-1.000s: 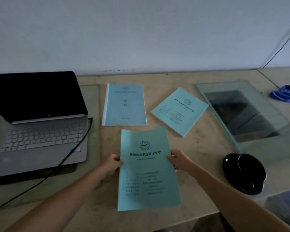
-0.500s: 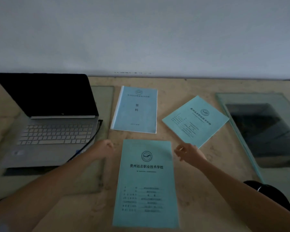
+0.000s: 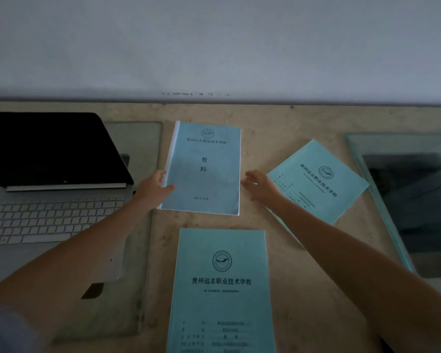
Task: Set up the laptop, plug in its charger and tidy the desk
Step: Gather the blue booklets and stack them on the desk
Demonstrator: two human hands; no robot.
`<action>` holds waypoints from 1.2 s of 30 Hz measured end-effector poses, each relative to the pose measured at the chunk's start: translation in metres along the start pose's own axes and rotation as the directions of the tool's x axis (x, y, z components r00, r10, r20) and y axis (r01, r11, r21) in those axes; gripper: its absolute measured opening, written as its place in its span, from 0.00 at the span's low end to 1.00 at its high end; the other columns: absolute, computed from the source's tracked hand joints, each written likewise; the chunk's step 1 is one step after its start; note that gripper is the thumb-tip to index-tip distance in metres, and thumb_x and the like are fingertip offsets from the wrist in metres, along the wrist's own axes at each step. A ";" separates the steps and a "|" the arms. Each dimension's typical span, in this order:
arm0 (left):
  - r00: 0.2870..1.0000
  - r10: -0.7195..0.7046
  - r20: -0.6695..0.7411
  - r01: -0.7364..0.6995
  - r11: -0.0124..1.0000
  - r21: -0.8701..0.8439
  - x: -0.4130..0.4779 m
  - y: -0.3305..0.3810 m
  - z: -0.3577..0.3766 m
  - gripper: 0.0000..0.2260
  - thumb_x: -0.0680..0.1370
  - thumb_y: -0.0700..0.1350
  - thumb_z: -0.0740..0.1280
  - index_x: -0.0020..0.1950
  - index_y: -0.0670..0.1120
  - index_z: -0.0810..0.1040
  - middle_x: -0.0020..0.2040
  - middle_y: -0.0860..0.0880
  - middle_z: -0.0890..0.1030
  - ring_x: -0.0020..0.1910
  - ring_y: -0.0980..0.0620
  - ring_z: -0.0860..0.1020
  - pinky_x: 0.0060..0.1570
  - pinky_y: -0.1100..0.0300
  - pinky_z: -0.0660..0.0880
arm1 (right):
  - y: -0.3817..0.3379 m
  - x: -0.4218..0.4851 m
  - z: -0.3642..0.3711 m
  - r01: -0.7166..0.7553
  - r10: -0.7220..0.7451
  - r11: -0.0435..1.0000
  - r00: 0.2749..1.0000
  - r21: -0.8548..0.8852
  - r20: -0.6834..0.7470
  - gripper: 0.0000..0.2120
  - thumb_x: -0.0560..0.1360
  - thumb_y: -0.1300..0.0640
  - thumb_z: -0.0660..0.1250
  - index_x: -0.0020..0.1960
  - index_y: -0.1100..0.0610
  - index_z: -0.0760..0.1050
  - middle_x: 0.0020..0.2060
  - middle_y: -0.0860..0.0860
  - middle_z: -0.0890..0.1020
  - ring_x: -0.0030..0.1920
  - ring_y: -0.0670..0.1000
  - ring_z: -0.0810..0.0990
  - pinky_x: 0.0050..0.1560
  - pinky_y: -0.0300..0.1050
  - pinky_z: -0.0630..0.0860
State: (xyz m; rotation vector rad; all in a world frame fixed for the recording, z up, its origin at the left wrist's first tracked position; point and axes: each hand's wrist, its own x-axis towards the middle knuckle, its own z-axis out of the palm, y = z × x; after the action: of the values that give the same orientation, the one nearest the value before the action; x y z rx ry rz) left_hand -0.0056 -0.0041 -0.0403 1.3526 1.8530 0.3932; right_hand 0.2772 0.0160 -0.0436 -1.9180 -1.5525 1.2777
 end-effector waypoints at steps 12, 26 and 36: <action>0.959 -0.275 -0.068 0.240 0.918 -0.317 0.065 0.039 0.005 0.29 0.72 0.47 0.70 0.67 0.39 0.63 0.60 0.44 0.74 0.55 0.43 0.77 0.53 0.52 0.76 | -0.018 0.056 0.015 -0.157 0.158 0.954 0.987 0.257 0.019 0.23 0.71 0.53 0.64 0.66 0.55 0.69 0.57 0.52 0.79 0.52 0.54 0.81 0.51 0.55 0.81; 0.952 0.090 0.294 0.138 0.729 -0.670 -0.026 0.128 -0.048 0.05 0.77 0.42 0.62 0.48 0.45 0.77 0.32 0.52 0.84 0.35 0.53 0.82 0.32 0.63 0.77 | -0.037 0.001 -0.002 -0.373 0.252 0.673 0.928 0.639 0.276 0.23 0.76 0.39 0.59 0.62 0.54 0.67 0.56 0.53 0.74 0.47 0.50 0.77 0.39 0.44 0.74; 0.850 0.293 0.438 -0.012 0.842 -0.540 -0.125 0.121 -0.058 0.13 0.71 0.37 0.67 0.55 0.47 0.77 0.48 0.48 0.83 0.46 0.50 0.82 0.47 0.58 0.80 | -0.007 -0.079 -0.031 -0.306 0.059 0.552 0.942 0.776 0.330 0.21 0.77 0.40 0.57 0.60 0.53 0.77 0.54 0.50 0.83 0.53 0.49 0.81 0.57 0.47 0.75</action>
State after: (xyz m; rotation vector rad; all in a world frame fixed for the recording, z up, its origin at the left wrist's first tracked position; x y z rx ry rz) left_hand 0.0459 -0.0598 0.1270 1.0905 1.0875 0.5215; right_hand 0.2989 -0.0453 0.0108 -1.3079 -0.5775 1.9618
